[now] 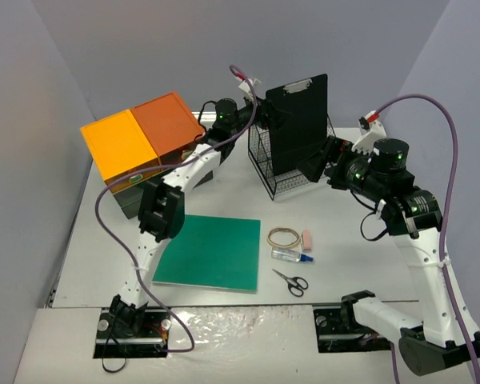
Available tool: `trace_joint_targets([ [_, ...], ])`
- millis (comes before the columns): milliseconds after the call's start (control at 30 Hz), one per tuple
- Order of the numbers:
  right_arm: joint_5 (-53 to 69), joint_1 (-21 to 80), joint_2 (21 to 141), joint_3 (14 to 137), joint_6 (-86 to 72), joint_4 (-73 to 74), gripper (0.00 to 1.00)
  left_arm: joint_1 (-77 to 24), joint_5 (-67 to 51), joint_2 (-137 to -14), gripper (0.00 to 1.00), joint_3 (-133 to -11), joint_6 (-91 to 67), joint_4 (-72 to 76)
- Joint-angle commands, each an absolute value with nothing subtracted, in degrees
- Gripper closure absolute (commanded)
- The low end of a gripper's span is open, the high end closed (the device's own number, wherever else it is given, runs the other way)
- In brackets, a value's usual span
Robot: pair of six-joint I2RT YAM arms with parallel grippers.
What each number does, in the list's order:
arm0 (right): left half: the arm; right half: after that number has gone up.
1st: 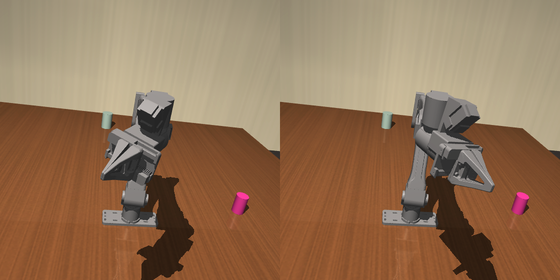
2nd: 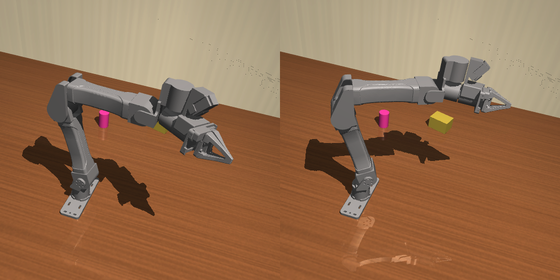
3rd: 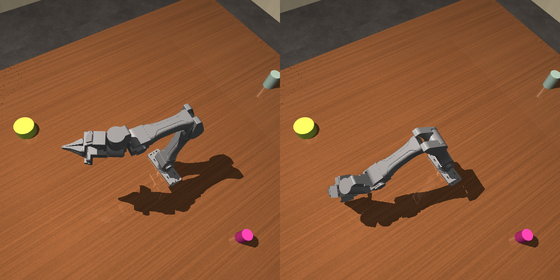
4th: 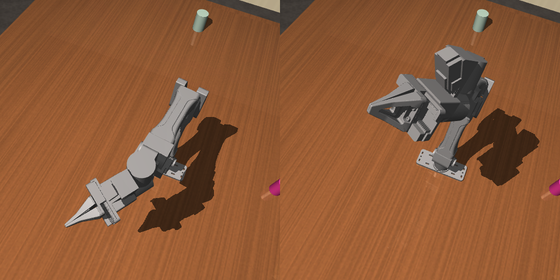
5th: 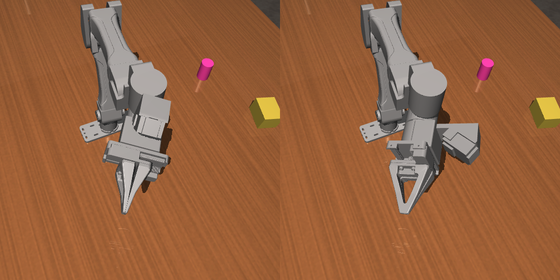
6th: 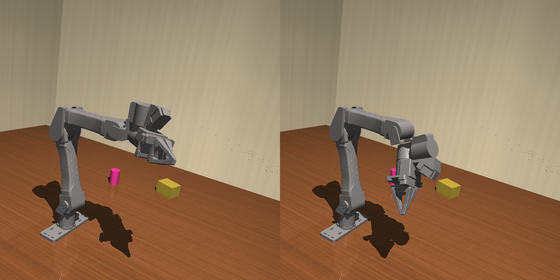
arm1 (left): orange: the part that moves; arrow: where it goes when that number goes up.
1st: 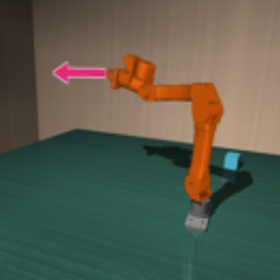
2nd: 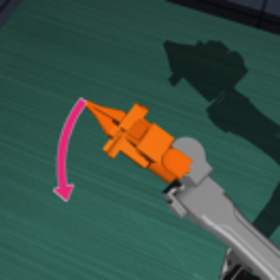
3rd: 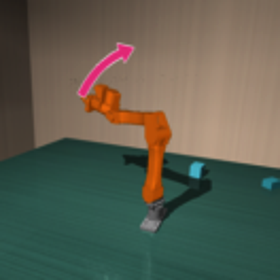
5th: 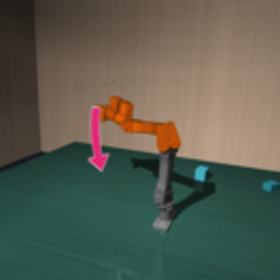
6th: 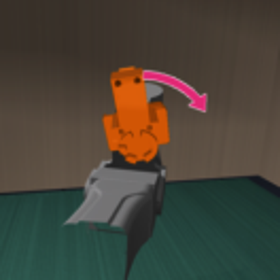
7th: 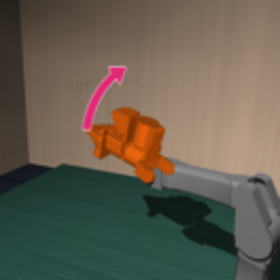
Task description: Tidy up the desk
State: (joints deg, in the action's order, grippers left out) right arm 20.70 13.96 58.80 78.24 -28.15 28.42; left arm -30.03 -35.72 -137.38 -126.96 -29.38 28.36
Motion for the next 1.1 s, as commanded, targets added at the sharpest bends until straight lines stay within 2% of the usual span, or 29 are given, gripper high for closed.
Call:
trace_joint_targets([
  [0,19.34,14.23,58.17,79.64,-27.47,24.35,0.0,-31.68,-30.16,-119.55,0.22,-118.36,-20.4,13.53],
  [200,18.05,14.17,59.24,76.72,-29.18,24.19,0.0,-33.21,-20.05,-109.25,0.22,-106.51,-21.94,-5.29],
  [300,16.25,14.15,59.5,74.18,-30.75,24.35,0.0,-37.71,-11.34,-100.32,0.23,-95.14,-23.34,-15.82],
  [467,18.77,14.24,61.32,68.03,-33.86,24.17,0.0,-44.58,-0.72,-85.65,0.23,-80.5,-31.87,-26.56],
  [633,21.56,16.05,60.46,59.24,-37.0,21.99,0.0,-45.97,3.02,-71.25,0.22,-65.15,-41.32,-31.4],
  [733,21.02,17.73,59.17,55.31,-38.81,21.08,0.0,-45.81,7.45,-65.76,0.22,-61.56,-45.92,-37.93],
  [867,21.35,23.85,61.0,48.14,-42.08,17.58,0.0,-45.79,12.1,-58.25,0.22,-56.35,-55.01,-45.54],
  [1000,15.95,38.57,63.98,44.68,-48.46,9.53,0.0,-45.64,14.28,-52.99,0.22,-50.72,-62.03,-50.08],
  [1067,15.28,42.54,65.83,42.87,-51.85,5.73,0.0,-45.5,16.8,-51.43,0.22,-49.33,-65.05,-53.46],
])
